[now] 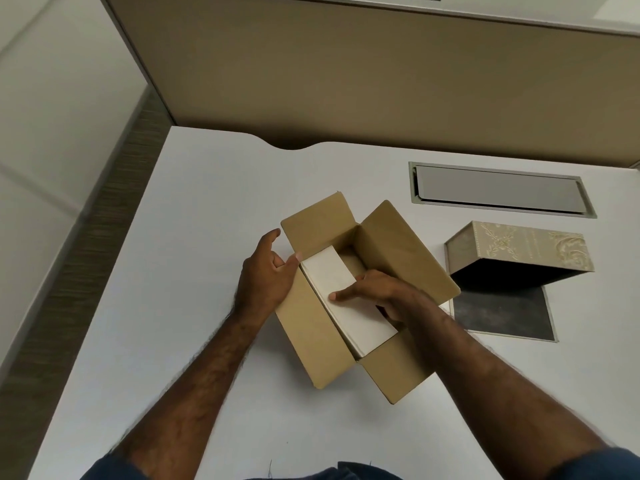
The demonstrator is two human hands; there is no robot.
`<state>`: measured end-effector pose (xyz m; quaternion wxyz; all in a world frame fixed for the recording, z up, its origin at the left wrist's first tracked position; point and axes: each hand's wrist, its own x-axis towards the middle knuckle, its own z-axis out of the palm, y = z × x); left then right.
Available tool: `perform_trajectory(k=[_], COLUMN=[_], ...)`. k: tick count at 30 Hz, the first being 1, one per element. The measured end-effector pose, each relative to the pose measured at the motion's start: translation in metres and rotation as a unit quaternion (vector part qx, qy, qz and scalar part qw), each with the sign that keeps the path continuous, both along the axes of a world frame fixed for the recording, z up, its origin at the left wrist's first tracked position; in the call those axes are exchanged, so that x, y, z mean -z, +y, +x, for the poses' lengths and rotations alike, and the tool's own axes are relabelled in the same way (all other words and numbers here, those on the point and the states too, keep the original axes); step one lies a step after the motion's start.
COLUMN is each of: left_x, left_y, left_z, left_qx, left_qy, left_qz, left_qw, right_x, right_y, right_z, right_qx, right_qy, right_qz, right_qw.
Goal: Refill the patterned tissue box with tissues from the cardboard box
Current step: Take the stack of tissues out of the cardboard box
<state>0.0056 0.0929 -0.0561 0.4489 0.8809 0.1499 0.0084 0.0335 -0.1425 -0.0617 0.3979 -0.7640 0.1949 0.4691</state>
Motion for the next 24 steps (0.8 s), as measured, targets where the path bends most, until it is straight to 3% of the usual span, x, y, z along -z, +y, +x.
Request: perform_trajectory(k=[8, 14, 24], left_x=[-0.002, -0.001, 0.002], left_y=[0.001, 0.001, 0.001], left_z=[-0.001, -0.002, -0.001], left_qx=[0.005, 0.005, 0.001], left_qy=[-0.016, -0.021, -0.045], left_qz=[0.004, 0.005, 0.011], left_qw=[1.0, 1.0, 0.999], right_x=[0.002, 0.006, -0.008], right_y=[0.004, 0.007, -0.005], right_z=[0.001, -0.006, 0.005], right_qx=[0.027, -0.005, -0.01], right_qy=[0.035, -0.02, 0.005], right_qz=[0.015, -0.012, 0.055], right_qw=[0.999, 1.0, 0.998])
